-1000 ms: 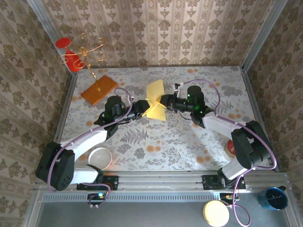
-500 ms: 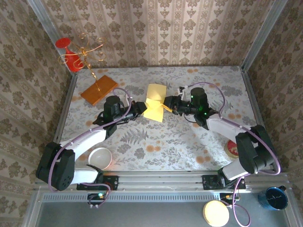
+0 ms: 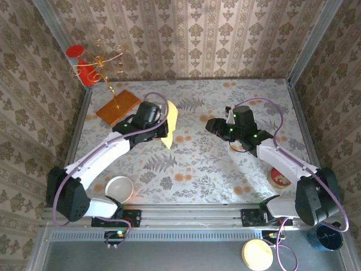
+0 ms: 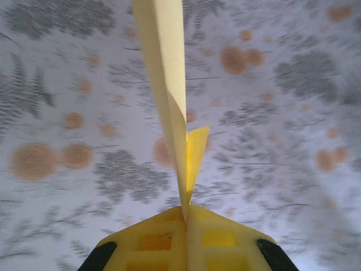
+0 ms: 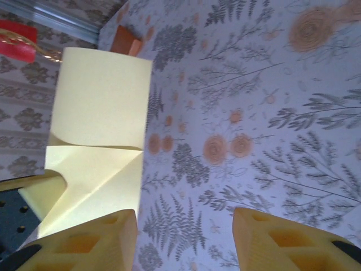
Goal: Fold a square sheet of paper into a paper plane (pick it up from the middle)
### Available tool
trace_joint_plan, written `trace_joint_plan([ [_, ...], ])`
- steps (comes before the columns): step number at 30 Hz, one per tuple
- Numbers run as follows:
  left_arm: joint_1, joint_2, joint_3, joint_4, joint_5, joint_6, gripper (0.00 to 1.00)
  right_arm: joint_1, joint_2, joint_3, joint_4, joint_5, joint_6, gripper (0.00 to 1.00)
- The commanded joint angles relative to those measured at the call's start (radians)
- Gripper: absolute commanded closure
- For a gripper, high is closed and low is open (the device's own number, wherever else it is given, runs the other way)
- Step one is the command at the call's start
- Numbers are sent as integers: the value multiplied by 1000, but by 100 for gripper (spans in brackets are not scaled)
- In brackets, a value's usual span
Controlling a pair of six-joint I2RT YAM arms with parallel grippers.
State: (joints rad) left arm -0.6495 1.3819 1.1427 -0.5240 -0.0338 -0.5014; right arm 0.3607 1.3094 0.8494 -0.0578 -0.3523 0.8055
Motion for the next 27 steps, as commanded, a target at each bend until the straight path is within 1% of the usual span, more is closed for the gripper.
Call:
trace_joint_plan([
  [1, -56, 81, 78, -280, -349, 157, 94, -10, -31, 19, -87, 88, -46, 50],
  [3, -93, 138, 127, -337, -485, 164, 93, -15, -38, 10, -92, 102, -42, 50],
  [6, -136, 237, 188, -404, -625, 160, 93, -31, -46, -7, -94, 107, -30, 50],
  [9, -179, 333, 233, -420, -679, 155, 94, -51, -58, -29, -93, 114, -14, 50],
  [11, -200, 394, 256, -415, -670, 144, 92, -66, -69, -46, -94, 118, -1, 51],
  [13, -217, 447, 269, -384, -628, 134, 91, -82, -80, -64, -93, 127, 11, 51],
  [16, -229, 504, 273, -312, -489, 104, 87, -106, -99, -90, -101, 139, 27, 51],
  [18, -228, 525, 263, -245, -353, 80, 78, -121, -107, -104, -109, 140, 31, 51],
  [22, -220, 522, 231, -149, -177, 40, 63, -128, -108, -101, -130, 141, 13, 52],
  [25, -184, 470, 186, -70, -51, 8, 53, -127, -94, -92, -137, 133, 0, 52],
  [27, -145, 415, 138, -14, 26, -18, 49, -124, -71, -81, -132, 109, -6, 52],
])
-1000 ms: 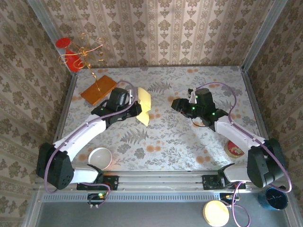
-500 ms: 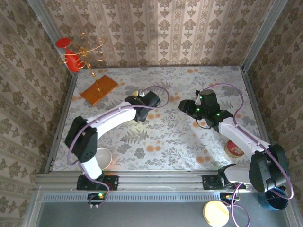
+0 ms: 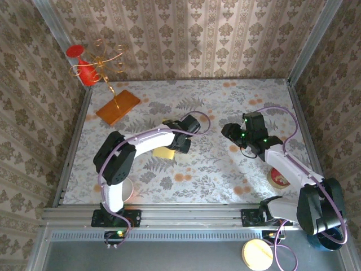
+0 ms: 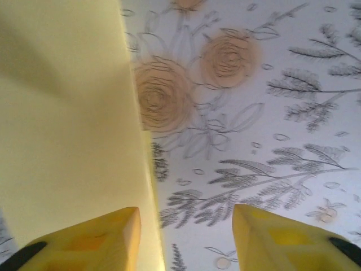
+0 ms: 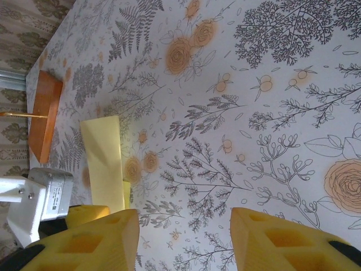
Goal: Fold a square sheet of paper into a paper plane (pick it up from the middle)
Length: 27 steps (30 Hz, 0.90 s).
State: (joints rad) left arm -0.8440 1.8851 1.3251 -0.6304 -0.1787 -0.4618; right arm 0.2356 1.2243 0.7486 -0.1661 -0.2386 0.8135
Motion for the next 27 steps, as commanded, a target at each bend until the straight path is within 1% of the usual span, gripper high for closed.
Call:
trace_joint_plan([
  [1, 69, -115, -68, 116, 194, -67, 46, 5, 27, 26, -20, -16, -16, 52],
  [4, 152, -209, -165, 192, 273, -119, 40, 45, 94, 59, -17, -38, -20, 52],
  [6, 219, -277, -247, 245, 318, -153, 36, 99, 150, 92, -14, -39, -19, 50],
  [10, 328, -390, -367, 267, 335, -164, 30, 226, 300, 186, -6, -42, -11, 49],
  [15, 459, -517, -486, 258, 334, -165, 15, 381, 509, 360, -17, -54, 9, 49],
  [20, 542, -609, -562, 243, 337, -181, 0, 468, 685, 526, -51, -76, 21, 49],
  [23, 566, -630, -577, 222, 329, -178, 0, 491, 765, 606, -74, -88, 28, 49],
  [27, 583, -626, -584, 221, 345, -171, 0, 502, 845, 682, -102, -88, 23, 50],
])
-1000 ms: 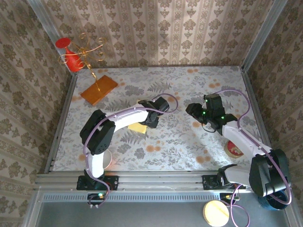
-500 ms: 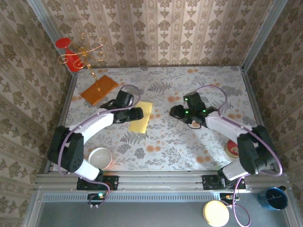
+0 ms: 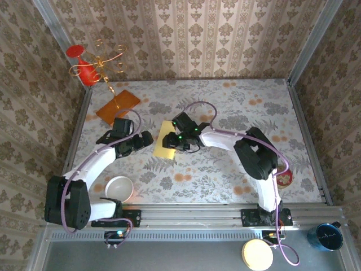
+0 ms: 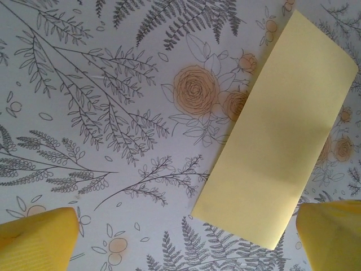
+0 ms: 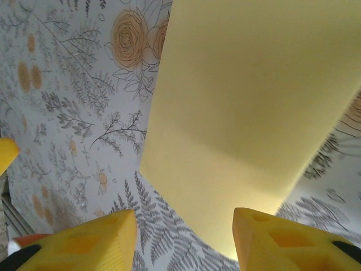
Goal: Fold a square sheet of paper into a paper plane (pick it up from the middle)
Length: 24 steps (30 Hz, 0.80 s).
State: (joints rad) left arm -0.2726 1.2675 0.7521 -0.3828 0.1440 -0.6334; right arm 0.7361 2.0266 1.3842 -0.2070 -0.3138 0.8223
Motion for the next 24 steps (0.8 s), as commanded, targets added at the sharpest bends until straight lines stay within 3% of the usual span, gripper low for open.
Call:
trace_joint_plan([
  [1, 13, -5, -10, -27, 27, 6, 0, 2, 59, 58, -69, -12, 13, 50],
  [11, 13, 21, 3, -3, 109, 43, 2, -22, 97, 31, -191, 21, -98, 50],
  [19, -34, 64, 22, 40, 194, 57, 1, -105, -75, -219, -238, -10, -327, 50],
  [24, -126, 129, 64, 68, 209, 27, 0, -150, -230, -320, -86, -93, -228, 48],
])
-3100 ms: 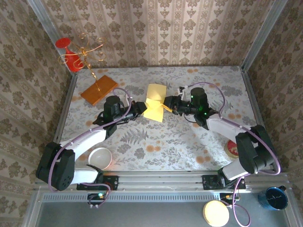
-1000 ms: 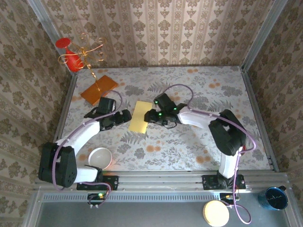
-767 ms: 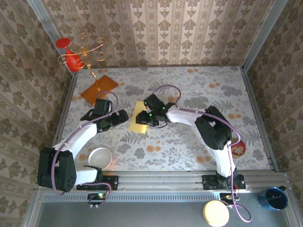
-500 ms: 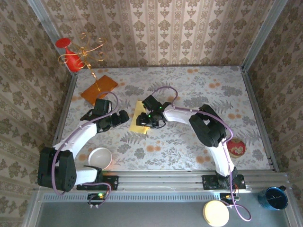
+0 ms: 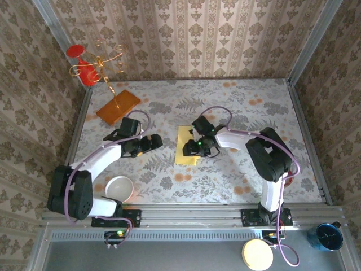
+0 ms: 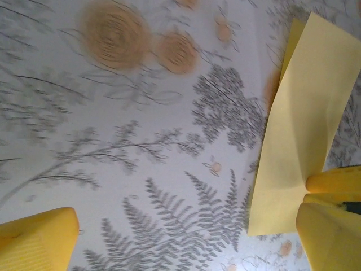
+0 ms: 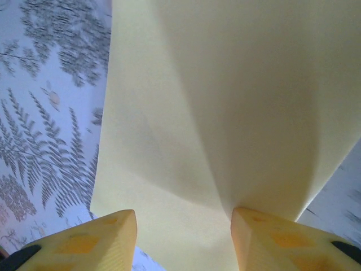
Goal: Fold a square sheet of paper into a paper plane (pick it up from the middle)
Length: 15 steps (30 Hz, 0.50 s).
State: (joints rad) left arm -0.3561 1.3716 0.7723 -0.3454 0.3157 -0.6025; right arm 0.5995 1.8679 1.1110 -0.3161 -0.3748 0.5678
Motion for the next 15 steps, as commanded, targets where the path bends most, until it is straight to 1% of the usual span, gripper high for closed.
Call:
trace_joint_plan([
  [1, -60, 35, 51, 35, 37, -15, 0, -17, -96, -65, 66, -29, 67, 47],
  [3, -92, 61, 67, 45, 42, -44, 0, -28, -140, -112, 164, -8, 153, 46],
  [4, -122, 72, 74, 47, 42, -55, 0, -33, -149, -129, 195, 6, 192, 46],
  [7, -162, 101, 93, 46, 46, -90, 1, -51, -151, -171, 258, 35, 275, 47],
  [11, -198, 142, 99, 83, 84, -138, 6, -72, -113, -179, 289, 19, 307, 51],
  [15, -221, 180, 104, 120, 124, -171, 13, -79, -89, -174, 307, 6, 310, 54],
])
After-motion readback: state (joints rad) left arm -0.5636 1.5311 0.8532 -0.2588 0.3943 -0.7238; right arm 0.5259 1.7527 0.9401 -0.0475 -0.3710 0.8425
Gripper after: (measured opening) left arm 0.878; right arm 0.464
